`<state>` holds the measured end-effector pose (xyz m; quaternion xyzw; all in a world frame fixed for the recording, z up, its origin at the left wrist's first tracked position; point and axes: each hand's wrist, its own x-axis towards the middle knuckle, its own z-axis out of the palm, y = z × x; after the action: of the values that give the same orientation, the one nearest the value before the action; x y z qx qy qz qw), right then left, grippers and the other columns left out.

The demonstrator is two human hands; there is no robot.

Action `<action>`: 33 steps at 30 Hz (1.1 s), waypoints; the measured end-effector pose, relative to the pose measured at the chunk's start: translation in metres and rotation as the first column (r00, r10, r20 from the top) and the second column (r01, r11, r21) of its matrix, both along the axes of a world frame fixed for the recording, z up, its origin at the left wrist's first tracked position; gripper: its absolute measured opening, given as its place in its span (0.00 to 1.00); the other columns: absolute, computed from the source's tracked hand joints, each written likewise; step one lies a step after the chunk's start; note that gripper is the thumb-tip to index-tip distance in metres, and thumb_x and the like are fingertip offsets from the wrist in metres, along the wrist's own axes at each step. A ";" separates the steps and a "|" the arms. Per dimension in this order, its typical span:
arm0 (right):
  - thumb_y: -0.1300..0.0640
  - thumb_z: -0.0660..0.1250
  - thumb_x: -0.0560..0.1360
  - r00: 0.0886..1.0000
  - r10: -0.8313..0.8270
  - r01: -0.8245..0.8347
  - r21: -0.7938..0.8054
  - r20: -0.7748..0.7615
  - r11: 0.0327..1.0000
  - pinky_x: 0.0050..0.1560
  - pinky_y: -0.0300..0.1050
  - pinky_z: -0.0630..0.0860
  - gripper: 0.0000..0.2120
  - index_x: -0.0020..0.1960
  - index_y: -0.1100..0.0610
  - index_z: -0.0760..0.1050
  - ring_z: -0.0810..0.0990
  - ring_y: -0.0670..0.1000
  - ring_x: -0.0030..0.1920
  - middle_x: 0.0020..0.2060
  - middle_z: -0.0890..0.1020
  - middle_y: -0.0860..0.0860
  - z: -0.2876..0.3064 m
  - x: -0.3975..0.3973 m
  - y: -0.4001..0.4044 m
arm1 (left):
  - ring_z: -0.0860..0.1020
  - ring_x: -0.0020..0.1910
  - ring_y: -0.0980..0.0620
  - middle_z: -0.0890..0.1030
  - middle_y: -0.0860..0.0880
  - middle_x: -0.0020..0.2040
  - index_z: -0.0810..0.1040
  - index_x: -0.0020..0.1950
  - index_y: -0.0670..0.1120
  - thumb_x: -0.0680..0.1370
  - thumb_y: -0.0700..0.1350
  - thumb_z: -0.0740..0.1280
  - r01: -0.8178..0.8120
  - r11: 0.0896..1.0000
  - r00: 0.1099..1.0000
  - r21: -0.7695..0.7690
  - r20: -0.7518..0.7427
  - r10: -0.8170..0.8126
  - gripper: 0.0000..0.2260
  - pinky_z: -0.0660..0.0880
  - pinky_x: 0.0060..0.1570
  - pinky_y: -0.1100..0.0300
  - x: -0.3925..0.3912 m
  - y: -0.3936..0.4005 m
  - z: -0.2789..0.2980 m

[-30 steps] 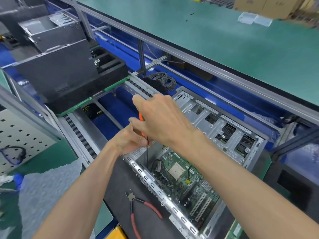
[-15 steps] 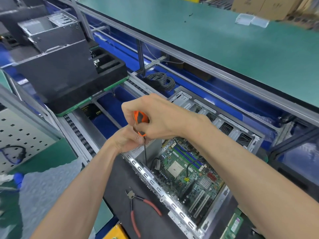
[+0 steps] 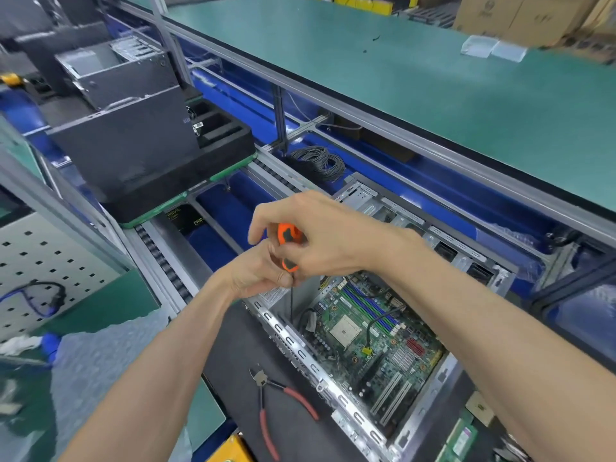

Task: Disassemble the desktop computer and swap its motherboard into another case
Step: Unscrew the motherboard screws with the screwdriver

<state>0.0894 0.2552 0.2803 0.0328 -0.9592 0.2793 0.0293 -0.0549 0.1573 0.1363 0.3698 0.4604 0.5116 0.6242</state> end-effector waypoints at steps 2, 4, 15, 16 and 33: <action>0.52 0.65 0.76 0.996 -0.074 0.080 0.140 -0.045 0.987 0.39 0.49 0.71 0.08 0.55 0.50 0.75 0.75 0.51 0.37 0.34 0.77 0.49 -0.005 -0.001 -0.006 | 0.75 0.40 0.49 0.76 0.42 0.38 0.82 0.41 0.40 0.56 0.45 0.85 -0.021 1.000 0.999 -0.003 -0.043 0.021 0.20 0.74 0.44 0.59 -0.001 -0.002 0.000; 0.41 0.60 0.79 0.964 -0.225 0.265 0.418 -0.142 0.869 0.38 0.51 0.63 0.15 0.47 0.52 0.68 0.69 0.56 0.37 0.32 0.66 0.48 -0.007 -0.007 -0.014 | 0.72 0.43 0.44 0.74 0.40 0.43 0.80 0.44 0.37 0.57 0.37 0.79 -0.062 0.998 0.996 0.001 -0.065 0.062 0.18 0.74 0.47 0.54 0.000 -0.004 -0.003; 0.55 0.68 0.73 0.998 -0.058 0.052 0.152 0.036 0.987 0.40 0.48 0.75 0.09 0.54 0.51 0.74 0.73 0.44 0.37 0.36 0.74 0.45 0.004 -0.002 -0.008 | 0.72 0.40 0.48 0.74 0.41 0.40 0.75 0.53 0.33 0.50 0.37 0.83 -0.067 0.997 0.997 -0.049 -0.034 0.065 0.35 0.72 0.45 0.57 -0.002 -0.004 -0.005; 0.48 0.66 0.76 0.991 -0.130 0.128 0.270 -0.010 0.954 0.39 0.52 0.72 0.09 0.50 0.52 0.71 0.70 0.49 0.36 0.35 0.71 0.46 0.002 -0.004 -0.011 | 0.72 0.40 0.48 0.73 0.40 0.40 0.75 0.52 0.32 0.52 0.34 0.79 -0.061 0.997 0.997 -0.042 -0.042 0.060 0.30 0.71 0.47 0.56 -0.002 -0.004 -0.005; 0.43 0.59 0.81 0.958 -0.280 0.275 0.460 -0.059 0.844 0.37 0.50 0.62 0.15 0.48 0.54 0.70 0.66 0.57 0.38 0.34 0.62 0.48 -0.002 -0.007 -0.011 | 0.82 0.42 0.48 0.83 0.45 0.36 0.86 0.36 0.41 0.65 0.29 0.71 -0.137 0.990 0.972 -0.026 -0.195 0.129 0.09 0.71 0.64 0.36 -0.005 -0.008 -0.012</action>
<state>0.0820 0.2439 0.2783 -0.1014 -0.9927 0.0352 0.0555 -0.0600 0.1494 0.1243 0.3735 0.5525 0.5049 0.5480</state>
